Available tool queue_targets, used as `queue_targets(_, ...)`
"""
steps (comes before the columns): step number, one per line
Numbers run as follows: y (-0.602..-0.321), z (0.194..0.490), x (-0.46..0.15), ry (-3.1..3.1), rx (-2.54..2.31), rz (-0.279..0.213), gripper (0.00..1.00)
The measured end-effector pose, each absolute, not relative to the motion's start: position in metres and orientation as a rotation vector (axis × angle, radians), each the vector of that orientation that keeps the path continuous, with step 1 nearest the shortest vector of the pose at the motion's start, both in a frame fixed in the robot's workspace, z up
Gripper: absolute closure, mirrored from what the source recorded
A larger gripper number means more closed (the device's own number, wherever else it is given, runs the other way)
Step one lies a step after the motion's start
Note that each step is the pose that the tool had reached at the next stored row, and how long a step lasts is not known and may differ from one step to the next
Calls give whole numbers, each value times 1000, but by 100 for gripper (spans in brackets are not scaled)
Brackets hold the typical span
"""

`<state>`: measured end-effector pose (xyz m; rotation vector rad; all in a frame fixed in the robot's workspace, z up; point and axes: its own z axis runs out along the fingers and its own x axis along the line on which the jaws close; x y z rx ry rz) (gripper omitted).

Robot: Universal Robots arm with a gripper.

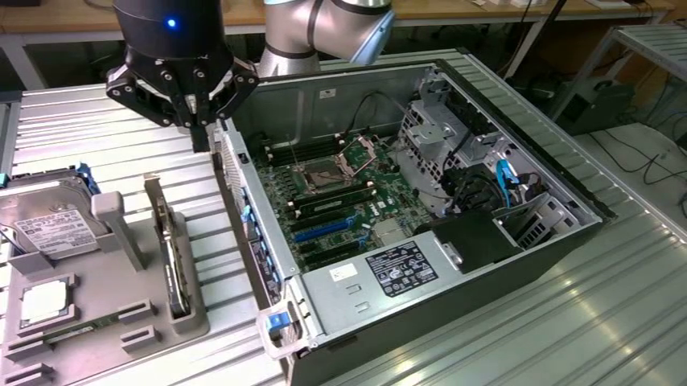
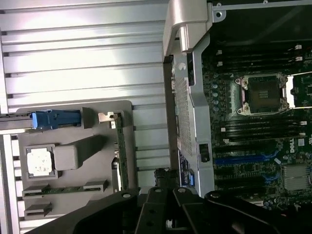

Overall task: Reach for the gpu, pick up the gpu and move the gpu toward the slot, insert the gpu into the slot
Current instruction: 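Reach for the gpu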

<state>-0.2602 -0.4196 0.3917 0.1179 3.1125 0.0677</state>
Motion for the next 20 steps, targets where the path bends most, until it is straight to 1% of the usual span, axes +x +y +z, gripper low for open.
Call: queue_targets(20, -422, 391, -287, 3112, 118, 68, 89)
